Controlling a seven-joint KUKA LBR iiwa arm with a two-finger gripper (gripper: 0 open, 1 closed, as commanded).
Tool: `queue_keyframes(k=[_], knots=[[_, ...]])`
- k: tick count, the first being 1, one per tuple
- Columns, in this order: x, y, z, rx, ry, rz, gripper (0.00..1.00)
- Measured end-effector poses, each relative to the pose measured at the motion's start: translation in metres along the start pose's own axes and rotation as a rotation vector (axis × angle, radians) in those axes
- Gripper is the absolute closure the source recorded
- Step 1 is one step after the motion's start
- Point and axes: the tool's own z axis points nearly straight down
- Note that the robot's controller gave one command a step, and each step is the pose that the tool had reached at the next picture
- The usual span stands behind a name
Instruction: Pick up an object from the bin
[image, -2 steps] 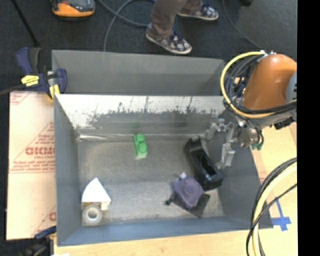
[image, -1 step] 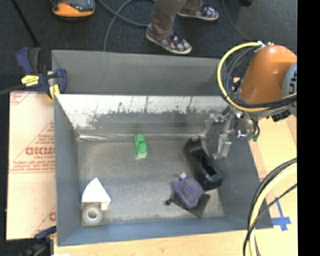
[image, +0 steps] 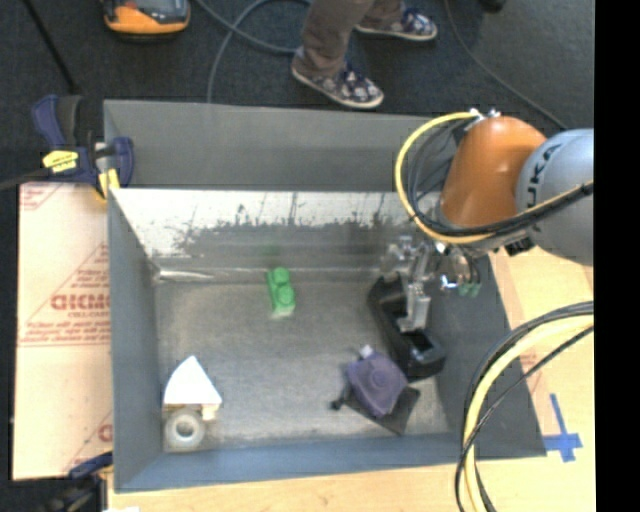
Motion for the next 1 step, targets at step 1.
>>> queue_keyframes(k=[1], knots=[[0.0037,-0.0038,0.0192,-0.001,-0.006,0.1,1.0]])
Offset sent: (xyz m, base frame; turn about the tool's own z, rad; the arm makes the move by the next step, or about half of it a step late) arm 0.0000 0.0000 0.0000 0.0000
